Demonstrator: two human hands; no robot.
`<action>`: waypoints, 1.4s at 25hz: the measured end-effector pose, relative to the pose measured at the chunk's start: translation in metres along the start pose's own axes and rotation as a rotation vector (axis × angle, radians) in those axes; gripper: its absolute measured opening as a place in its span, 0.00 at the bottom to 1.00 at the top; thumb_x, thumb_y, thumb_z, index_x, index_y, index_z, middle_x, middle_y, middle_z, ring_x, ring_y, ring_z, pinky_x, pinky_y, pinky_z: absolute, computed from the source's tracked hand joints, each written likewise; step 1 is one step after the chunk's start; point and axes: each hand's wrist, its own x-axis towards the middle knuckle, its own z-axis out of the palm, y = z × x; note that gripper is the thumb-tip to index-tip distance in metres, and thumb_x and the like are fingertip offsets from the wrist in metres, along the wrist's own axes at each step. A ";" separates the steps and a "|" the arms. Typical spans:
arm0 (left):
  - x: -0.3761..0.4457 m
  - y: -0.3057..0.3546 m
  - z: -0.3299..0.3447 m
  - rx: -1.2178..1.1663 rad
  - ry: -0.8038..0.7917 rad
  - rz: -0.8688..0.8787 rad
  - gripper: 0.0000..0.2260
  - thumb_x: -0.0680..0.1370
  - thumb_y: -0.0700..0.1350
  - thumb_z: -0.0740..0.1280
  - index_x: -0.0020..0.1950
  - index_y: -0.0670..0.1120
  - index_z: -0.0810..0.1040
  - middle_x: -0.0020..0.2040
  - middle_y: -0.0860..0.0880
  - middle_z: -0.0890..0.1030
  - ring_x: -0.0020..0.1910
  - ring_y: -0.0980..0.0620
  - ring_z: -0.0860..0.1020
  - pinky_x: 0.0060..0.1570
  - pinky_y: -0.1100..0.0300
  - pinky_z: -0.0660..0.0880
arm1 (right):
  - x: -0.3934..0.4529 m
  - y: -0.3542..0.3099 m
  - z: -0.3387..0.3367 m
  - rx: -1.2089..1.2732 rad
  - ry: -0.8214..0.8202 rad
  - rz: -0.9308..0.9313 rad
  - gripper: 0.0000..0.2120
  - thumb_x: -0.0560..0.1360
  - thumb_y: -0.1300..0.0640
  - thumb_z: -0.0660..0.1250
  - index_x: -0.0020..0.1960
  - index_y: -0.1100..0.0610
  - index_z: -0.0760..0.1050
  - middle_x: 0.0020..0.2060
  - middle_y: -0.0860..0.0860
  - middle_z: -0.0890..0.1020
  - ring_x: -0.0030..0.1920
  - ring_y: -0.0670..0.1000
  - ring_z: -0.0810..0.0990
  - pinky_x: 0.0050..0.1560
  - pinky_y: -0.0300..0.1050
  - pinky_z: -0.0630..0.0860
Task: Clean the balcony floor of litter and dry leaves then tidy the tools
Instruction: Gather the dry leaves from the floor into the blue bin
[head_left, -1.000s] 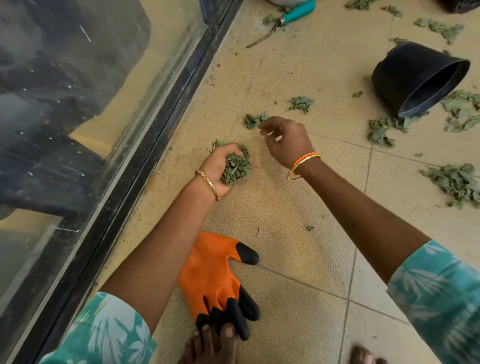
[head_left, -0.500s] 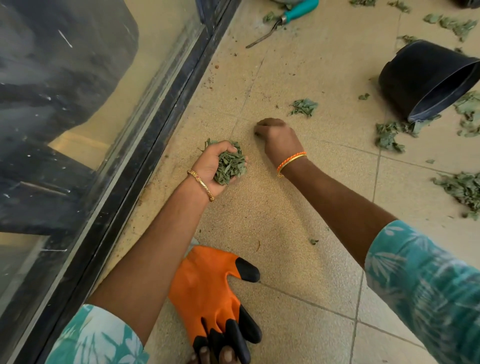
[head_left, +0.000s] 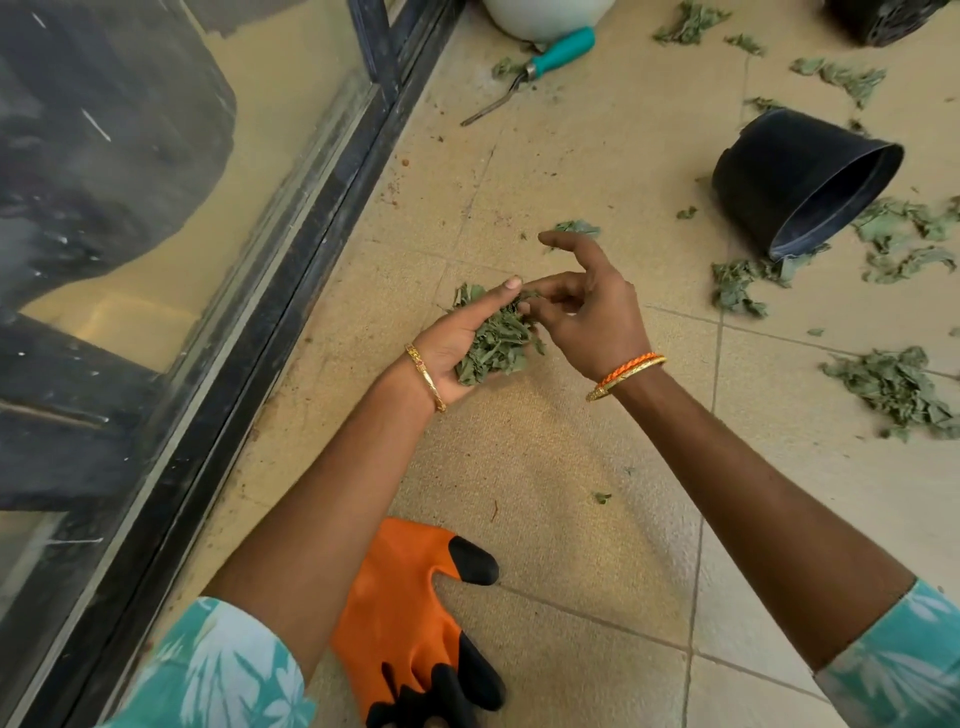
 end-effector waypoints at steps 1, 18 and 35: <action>0.003 -0.002 0.001 -0.008 0.018 -0.006 0.10 0.79 0.49 0.63 0.53 0.45 0.79 0.43 0.47 0.79 0.38 0.53 0.78 0.36 0.62 0.77 | -0.001 0.001 -0.002 -0.020 -0.019 -0.012 0.28 0.72 0.69 0.66 0.67 0.53 0.65 0.44 0.50 0.83 0.40 0.44 0.83 0.39 0.32 0.77; 0.041 0.017 -0.003 -0.074 0.312 0.030 0.04 0.76 0.38 0.59 0.42 0.43 0.70 0.30 0.46 0.80 0.37 0.48 0.76 0.32 0.62 0.74 | 0.095 0.080 0.005 -0.793 -0.093 -0.221 0.11 0.72 0.70 0.61 0.49 0.65 0.80 0.50 0.62 0.81 0.54 0.63 0.76 0.52 0.54 0.76; 0.037 -0.007 0.051 -0.009 0.071 -0.085 0.08 0.77 0.39 0.57 0.42 0.43 0.74 0.35 0.47 0.77 0.31 0.52 0.76 0.30 0.64 0.73 | -0.006 0.019 -0.041 -0.262 0.006 0.000 0.29 0.69 0.73 0.57 0.67 0.56 0.67 0.52 0.56 0.77 0.49 0.50 0.78 0.48 0.40 0.75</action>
